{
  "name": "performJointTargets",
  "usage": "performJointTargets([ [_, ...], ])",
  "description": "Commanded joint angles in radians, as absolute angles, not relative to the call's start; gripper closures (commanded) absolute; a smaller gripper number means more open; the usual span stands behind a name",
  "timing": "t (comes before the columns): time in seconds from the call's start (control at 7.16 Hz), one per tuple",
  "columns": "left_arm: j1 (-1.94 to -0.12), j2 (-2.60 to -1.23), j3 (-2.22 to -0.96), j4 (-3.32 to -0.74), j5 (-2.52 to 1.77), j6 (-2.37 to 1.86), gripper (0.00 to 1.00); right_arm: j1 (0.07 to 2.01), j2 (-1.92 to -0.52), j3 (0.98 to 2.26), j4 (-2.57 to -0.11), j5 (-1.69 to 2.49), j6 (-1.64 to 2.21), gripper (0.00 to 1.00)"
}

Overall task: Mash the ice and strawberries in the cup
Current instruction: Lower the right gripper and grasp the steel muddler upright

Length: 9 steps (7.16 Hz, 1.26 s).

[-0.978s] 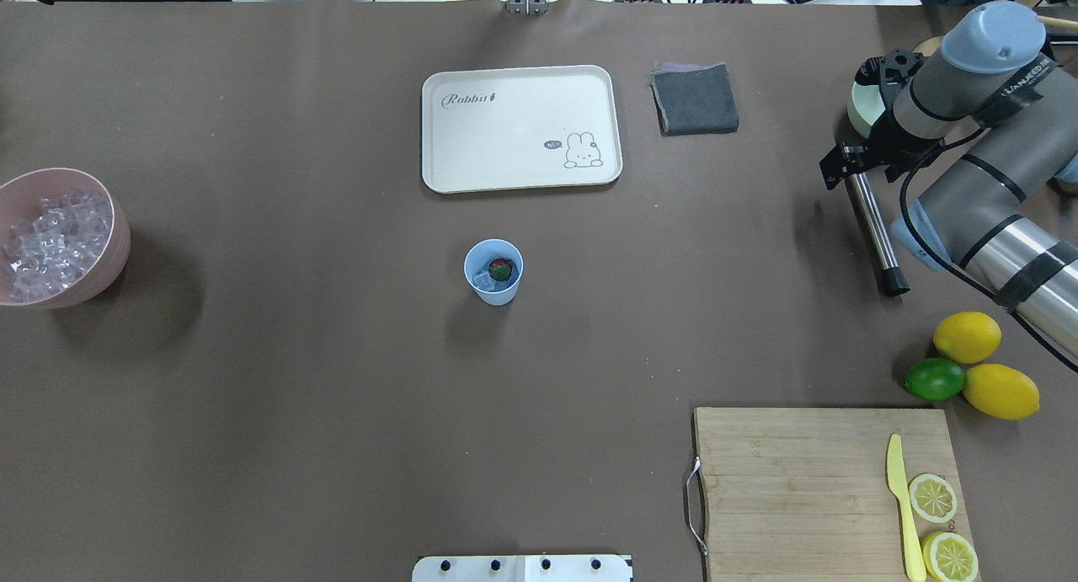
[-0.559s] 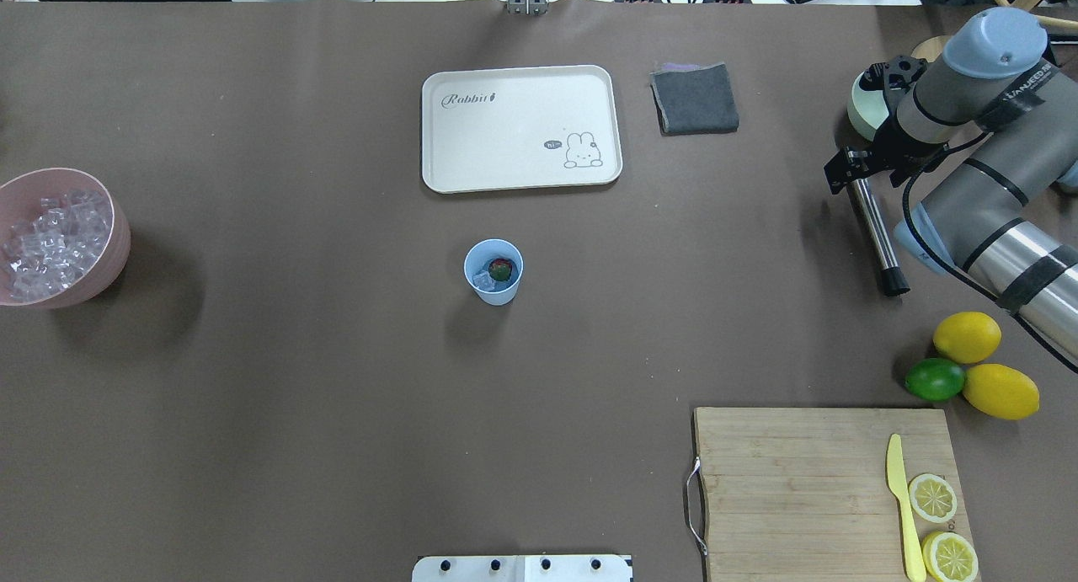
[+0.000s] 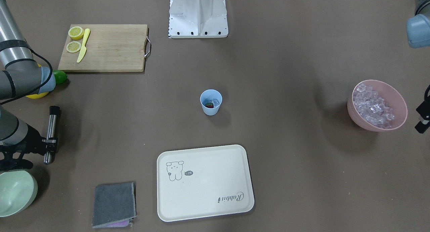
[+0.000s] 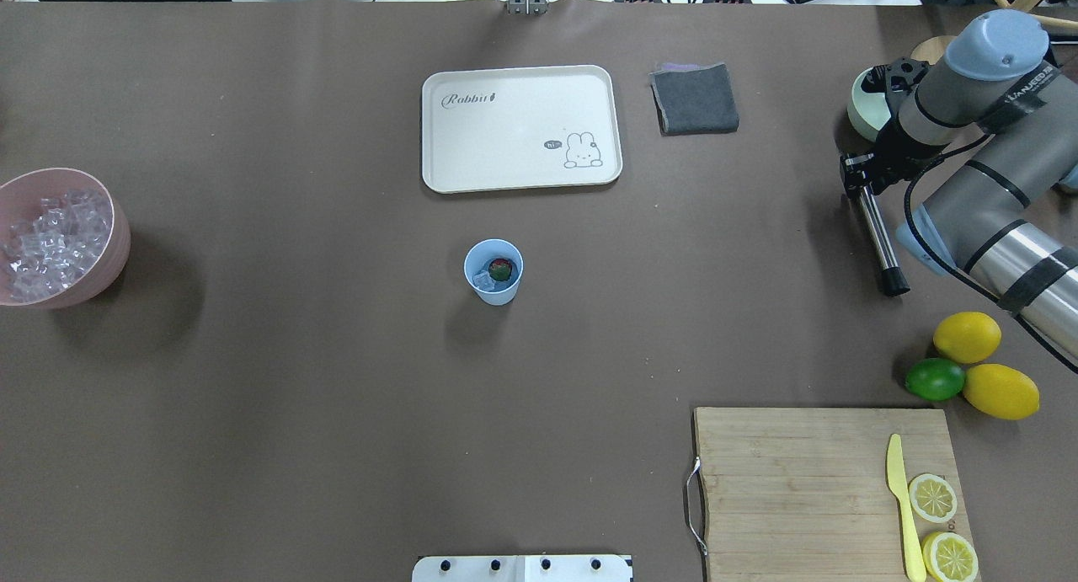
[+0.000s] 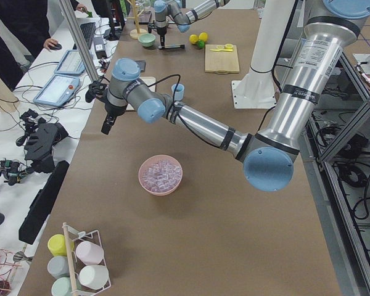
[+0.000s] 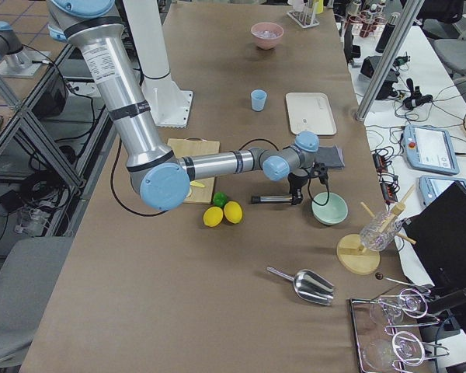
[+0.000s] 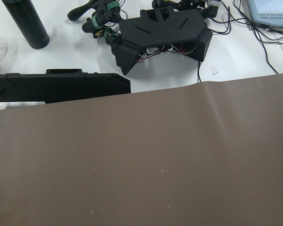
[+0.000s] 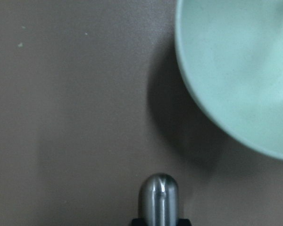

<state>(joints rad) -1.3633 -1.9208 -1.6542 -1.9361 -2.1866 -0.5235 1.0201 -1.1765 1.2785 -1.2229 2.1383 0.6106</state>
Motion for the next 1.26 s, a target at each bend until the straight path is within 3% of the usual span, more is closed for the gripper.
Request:
performJointTargets([
  [0.0,-1.365,-1.910,-1.666,-1.936,-2.187,-0.522,0.02,1.037,-1.164,1.288,-1.224,2.140,0.611,1.00],
  [0.7,-1.435,-1.866,-1.664,-1.933,-2.186,-0.522,0.02,1.123,-0.991,1.360,-1.230,2.244,0.612,1.00],
  [1.12,-1.547,-1.745,-1.667,-1.933,-2.187,-0.522,0.02,1.017,-0.936,1.536,-1.221,2.179,0.636,1.00],
])
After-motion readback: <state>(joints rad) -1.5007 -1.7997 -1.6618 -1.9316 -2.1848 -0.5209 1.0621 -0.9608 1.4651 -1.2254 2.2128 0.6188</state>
